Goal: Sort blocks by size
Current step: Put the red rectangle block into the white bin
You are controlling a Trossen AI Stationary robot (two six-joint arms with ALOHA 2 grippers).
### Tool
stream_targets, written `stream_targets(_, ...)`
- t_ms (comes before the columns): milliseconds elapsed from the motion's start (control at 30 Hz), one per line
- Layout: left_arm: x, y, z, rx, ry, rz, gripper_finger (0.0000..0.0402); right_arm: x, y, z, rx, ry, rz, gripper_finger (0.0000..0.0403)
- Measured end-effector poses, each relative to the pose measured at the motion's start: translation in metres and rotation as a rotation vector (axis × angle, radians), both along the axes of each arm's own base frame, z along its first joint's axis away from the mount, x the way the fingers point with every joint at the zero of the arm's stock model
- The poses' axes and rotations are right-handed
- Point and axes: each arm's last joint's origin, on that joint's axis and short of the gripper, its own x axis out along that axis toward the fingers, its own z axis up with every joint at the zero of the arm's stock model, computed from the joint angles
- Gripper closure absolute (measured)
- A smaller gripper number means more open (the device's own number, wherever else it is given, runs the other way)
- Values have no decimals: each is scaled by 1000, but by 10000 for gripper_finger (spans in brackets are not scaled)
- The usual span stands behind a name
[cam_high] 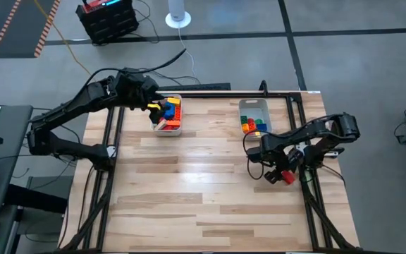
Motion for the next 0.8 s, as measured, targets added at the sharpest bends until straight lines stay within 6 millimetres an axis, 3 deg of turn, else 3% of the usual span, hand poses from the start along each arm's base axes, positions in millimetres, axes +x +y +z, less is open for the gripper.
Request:
stream_targets(167,0,0,0,-6,-3,-10,155,-5,0,-9,22,-10,-7,133)
stream_targets(533,0,-1,0,-7,-2,-19,155,5,-2,-14,37,-113,-35,133)
stream_targets(800,0,0,0,7,4,-29,155,30,4,3,37,-247,20,133)
